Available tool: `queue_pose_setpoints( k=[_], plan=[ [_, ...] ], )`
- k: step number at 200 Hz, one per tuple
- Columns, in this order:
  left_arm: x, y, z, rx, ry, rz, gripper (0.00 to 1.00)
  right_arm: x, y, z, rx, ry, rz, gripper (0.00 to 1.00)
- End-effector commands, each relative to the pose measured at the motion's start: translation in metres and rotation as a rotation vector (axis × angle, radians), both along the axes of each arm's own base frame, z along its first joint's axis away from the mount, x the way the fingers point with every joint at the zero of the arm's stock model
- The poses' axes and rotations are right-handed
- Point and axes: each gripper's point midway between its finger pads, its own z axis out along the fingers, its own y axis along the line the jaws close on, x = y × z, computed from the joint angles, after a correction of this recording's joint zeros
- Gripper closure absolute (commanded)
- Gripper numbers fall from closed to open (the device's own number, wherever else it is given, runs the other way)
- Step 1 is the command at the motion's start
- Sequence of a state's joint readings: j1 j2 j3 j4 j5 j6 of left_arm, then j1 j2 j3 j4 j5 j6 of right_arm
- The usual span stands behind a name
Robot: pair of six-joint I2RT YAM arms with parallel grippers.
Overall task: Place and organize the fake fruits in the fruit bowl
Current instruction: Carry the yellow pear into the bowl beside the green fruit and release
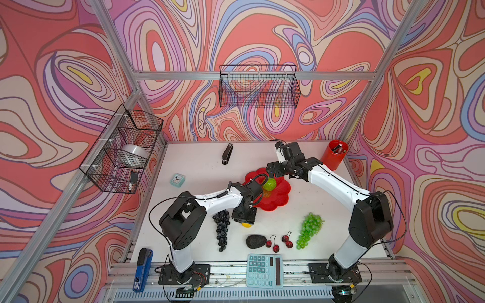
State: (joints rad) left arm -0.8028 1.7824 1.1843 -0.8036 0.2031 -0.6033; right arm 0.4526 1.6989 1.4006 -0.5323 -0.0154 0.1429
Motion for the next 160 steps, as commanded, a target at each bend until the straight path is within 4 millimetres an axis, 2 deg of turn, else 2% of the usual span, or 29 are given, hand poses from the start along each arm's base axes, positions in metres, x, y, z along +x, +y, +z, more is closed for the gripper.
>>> queue_pose_setpoints(
  k=[1,26,37,64,80,128,160],
  plan=[
    [-0.004,0.01,0.019,-0.007,-0.004,0.02,0.62,0.003,0.002,0.005,0.012,-0.022,0.006,0.07],
    [-0.008,0.015,0.035,-0.044,-0.011,0.045,0.63,0.006,0.005,0.01,0.021,-0.025,0.015,0.06],
    [-0.006,0.017,0.049,-0.076,-0.026,0.063,0.63,0.006,0.006,0.011,0.021,-0.027,0.015,0.07],
    [0.025,0.018,0.087,-0.178,-0.093,0.134,0.63,0.009,0.009,0.007,0.036,-0.031,0.021,0.07],
    [0.048,0.014,0.101,-0.204,-0.131,0.136,0.63,0.01,0.015,0.007,0.047,-0.009,0.039,0.07],
    [0.12,-0.014,0.105,-0.222,-0.197,0.124,0.62,-0.002,0.006,0.014,0.025,-0.012,0.037,0.08],
    [0.163,-0.033,0.09,-0.208,-0.218,0.135,0.62,-0.019,-0.002,0.011,0.022,0.011,0.033,0.08]
  ],
)
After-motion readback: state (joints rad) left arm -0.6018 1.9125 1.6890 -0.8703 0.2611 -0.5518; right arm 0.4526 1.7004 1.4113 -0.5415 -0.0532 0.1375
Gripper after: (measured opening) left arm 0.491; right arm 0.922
